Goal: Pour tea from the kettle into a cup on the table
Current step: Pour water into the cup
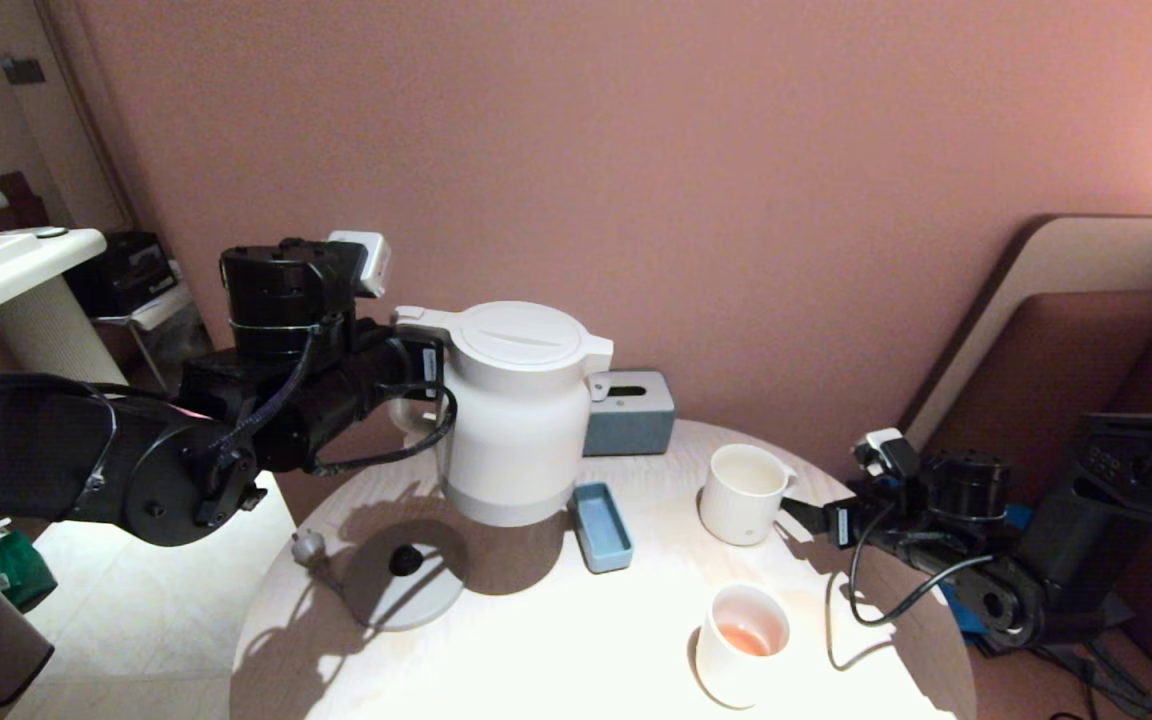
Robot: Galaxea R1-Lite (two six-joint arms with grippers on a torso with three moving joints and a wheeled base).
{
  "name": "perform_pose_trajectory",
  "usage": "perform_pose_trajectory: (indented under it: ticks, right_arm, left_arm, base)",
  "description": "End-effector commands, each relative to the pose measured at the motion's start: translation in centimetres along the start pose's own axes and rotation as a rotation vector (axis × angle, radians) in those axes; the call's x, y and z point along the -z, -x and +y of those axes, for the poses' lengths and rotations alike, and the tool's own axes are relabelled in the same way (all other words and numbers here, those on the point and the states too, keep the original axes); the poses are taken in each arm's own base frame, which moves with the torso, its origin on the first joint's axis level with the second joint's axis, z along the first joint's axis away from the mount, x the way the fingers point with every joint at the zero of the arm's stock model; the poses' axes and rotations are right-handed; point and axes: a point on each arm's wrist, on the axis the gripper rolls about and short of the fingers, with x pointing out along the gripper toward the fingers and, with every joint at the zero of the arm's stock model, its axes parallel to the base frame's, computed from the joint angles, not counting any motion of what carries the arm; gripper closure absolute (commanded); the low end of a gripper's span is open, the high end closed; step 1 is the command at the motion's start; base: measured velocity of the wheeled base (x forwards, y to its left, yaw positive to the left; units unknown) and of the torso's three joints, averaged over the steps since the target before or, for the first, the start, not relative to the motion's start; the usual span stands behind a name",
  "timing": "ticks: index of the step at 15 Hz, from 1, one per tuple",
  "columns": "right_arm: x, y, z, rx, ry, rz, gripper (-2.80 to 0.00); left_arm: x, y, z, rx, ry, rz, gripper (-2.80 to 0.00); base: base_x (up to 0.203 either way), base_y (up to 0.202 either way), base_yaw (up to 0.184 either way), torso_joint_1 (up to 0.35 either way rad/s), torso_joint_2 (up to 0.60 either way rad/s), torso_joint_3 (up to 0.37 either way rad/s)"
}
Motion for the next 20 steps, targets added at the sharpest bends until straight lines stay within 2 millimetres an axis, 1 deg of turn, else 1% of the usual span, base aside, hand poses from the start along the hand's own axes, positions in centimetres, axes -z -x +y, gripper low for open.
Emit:
perform_pose_trajectory:
  ticks: [1,8,20]
  right_arm:
    - [0.0,0.0,0.2,-0.005,0.005,-0.002,-2.80]
    - [-0.1,0.0,0.7,-0.016,0.012,-0.011,-2.80]
    - [-0.4,-0.1,2.9,-0.048,0.035,-0.007,-2.80]
  left_arm:
    - [0.0,0.0,0.0,-0.002,0.001,-0.003,0.00]
    - [0.1,0.0,0.0,-0.001,0.002,-0.001,0.00]
    - [-0.1,0.2,0.5,-0.013,0.003,-0.004,0.00]
  base:
    - [0.000,0.000,0.000,0.000,0.00,0.000]
    - [0.000,0.000,0.000,0.000,0.00,0.000]
    - [0.000,0.000,0.000,0.000,0.00,0.000]
